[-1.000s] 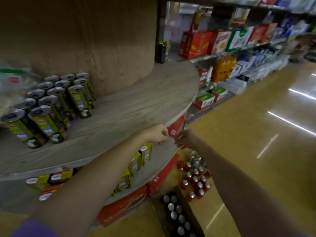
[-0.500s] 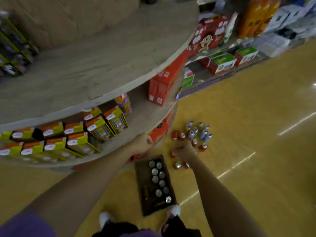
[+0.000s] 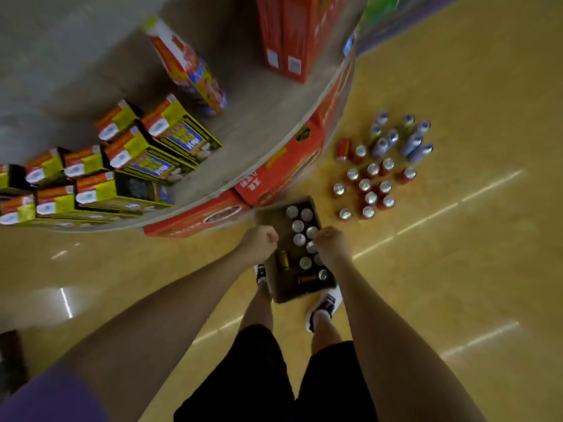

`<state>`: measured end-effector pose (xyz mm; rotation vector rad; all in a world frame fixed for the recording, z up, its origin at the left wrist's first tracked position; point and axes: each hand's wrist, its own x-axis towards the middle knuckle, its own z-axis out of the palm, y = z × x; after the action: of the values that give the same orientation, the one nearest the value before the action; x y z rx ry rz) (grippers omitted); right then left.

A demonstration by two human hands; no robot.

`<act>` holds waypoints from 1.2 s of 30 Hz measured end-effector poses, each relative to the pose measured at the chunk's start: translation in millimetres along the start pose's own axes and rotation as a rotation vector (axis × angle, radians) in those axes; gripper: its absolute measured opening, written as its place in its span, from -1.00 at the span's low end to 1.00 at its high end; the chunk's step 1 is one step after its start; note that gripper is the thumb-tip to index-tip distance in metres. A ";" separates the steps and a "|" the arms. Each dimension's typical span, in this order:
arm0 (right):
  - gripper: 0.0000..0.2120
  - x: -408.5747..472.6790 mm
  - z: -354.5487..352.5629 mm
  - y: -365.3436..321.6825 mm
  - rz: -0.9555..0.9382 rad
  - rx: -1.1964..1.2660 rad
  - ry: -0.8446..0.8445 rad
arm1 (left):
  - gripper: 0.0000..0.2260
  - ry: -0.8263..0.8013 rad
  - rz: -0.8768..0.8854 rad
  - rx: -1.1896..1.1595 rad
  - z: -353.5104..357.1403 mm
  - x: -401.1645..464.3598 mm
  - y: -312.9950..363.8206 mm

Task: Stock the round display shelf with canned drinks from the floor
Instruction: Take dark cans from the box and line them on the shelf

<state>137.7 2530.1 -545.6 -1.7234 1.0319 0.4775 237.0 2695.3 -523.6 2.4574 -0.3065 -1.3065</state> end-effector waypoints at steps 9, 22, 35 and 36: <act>-0.82 101.1 113.8 113.6 0.144 -0.058 0.010 | -0.84 -0.097 -0.068 0.028 92.0 138.4 -79.8; -0.76 234.9 275.9 222.1 0.309 0.150 0.023 | -0.79 -0.244 -0.086 0.146 199.6 309.1 -203.7; -0.39 336.2 390.0 299.5 0.420 0.129 -0.127 | -0.67 -0.374 -0.073 0.576 253.5 432.2 -261.0; -0.38 342.3 396.1 305.4 0.412 0.112 -0.130 | -0.66 -0.368 -0.071 0.599 254.9 438.9 -265.9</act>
<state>138.6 2715.6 -1122.6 -1.3627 1.2975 0.7669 276.1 2739.5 -1093.5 2.6836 -0.8115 -1.9266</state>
